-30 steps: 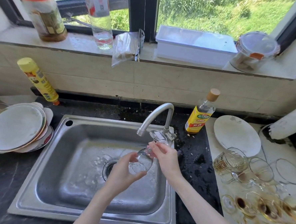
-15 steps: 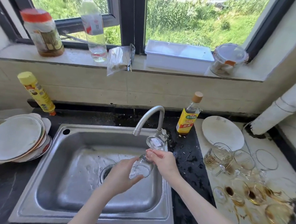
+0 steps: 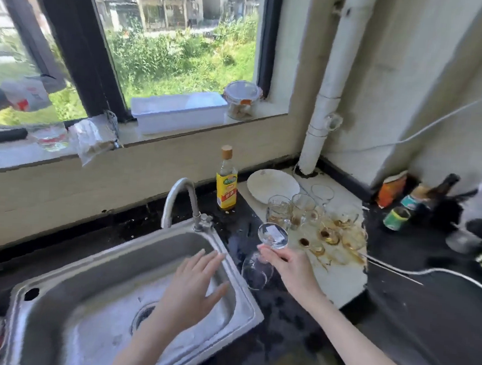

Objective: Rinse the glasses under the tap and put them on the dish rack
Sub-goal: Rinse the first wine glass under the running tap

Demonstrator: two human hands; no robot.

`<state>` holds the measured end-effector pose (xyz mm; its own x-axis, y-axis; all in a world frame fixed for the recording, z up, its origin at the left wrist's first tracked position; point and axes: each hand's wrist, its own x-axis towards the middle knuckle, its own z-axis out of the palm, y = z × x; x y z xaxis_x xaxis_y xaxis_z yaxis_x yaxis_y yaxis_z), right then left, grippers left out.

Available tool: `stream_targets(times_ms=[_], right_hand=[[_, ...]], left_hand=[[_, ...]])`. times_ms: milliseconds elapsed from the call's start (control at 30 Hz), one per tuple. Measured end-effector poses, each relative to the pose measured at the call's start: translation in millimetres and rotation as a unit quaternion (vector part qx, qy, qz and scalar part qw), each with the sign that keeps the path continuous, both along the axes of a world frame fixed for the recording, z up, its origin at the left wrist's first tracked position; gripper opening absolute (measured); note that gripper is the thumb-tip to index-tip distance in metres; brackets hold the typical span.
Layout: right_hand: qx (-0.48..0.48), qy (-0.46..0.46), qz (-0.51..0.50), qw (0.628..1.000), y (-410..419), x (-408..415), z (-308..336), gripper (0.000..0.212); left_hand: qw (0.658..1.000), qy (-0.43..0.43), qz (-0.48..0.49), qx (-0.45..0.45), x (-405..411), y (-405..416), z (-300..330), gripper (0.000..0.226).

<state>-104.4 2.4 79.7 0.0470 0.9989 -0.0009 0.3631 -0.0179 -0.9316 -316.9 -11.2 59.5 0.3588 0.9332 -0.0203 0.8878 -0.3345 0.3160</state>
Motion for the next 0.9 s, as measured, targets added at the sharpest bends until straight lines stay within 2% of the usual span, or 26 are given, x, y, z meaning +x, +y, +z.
stream_targets(times_ms=[200, 433, 600, 700, 900], right_hand=[[0.017, 0.002, -0.146, 0.989, -101, 65, 15, 0.018], [0.036, -0.01, -0.324, 0.945, -246, 150, 30, 0.014], [0.04, -0.026, -0.418, 0.907, -365, 209, 32, 0.014], [0.031, -0.038, -0.461, 0.886, -441, 247, 30, 0.015], [0.02, -0.06, -0.546, 0.835, -570, 324, 36, 0.014]], left_hand=[[0.984, 0.012, -0.175, 0.035, 75, -33, 22, 0.104], [0.931, -0.003, -0.358, 0.07, 193, -104, 34, 0.087], [0.883, 0.016, -0.458, 0.104, 283, -182, 36, 0.064], [0.853, 0.013, -0.508, 0.122, 339, -243, 32, 0.062], [0.812, -0.009, -0.575, 0.099, 450, -355, 22, 0.059]])
